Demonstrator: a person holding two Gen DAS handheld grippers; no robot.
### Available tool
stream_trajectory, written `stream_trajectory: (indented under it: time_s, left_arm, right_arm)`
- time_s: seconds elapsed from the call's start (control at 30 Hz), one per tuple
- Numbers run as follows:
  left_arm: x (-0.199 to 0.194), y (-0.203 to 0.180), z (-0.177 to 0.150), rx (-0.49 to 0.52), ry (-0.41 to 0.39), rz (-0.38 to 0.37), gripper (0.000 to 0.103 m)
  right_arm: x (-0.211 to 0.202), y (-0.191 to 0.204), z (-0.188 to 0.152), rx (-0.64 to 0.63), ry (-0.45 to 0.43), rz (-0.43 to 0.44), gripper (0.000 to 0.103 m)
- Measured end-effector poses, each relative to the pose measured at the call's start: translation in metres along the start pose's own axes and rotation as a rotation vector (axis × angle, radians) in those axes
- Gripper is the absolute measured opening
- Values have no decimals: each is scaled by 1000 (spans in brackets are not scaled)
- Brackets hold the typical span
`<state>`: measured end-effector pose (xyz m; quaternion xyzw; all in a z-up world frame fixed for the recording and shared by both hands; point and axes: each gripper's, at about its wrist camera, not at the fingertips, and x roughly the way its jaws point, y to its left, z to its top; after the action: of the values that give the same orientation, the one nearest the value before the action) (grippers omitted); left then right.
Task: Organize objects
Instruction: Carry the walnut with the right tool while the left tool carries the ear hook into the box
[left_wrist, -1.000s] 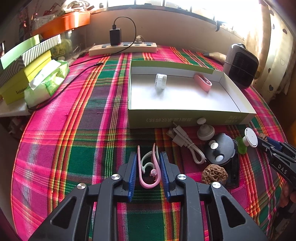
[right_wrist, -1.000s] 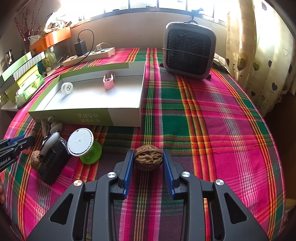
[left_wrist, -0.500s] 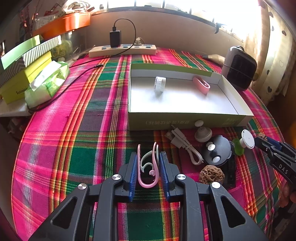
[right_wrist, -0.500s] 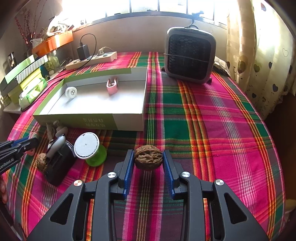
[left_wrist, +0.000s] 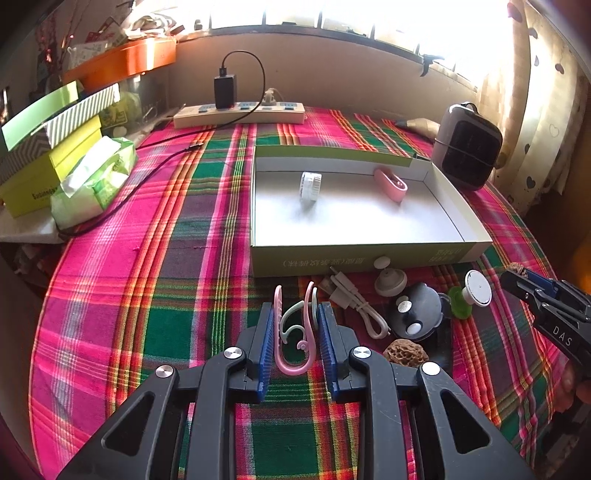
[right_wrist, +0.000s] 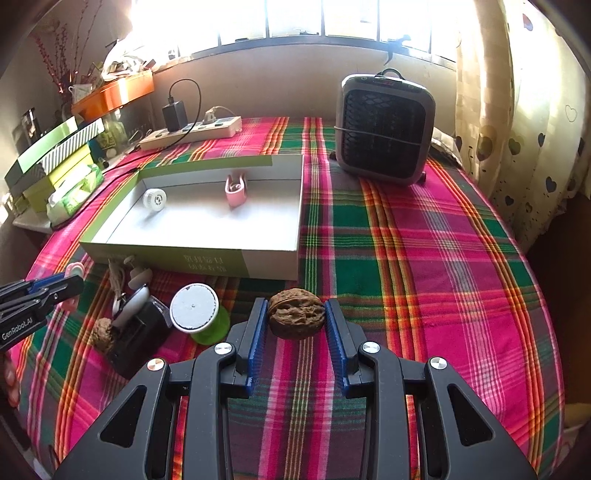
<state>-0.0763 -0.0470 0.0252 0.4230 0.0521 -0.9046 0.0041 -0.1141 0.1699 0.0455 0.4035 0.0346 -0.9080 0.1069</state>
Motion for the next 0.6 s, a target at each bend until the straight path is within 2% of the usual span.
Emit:
stream_trajectory:
  time_s: [0.6]
  left_arm:
    - [-8, -17, 32, 49, -39, -53, 21]
  right_arm:
    - [-9, 9, 27, -26, -51, 53, 32]
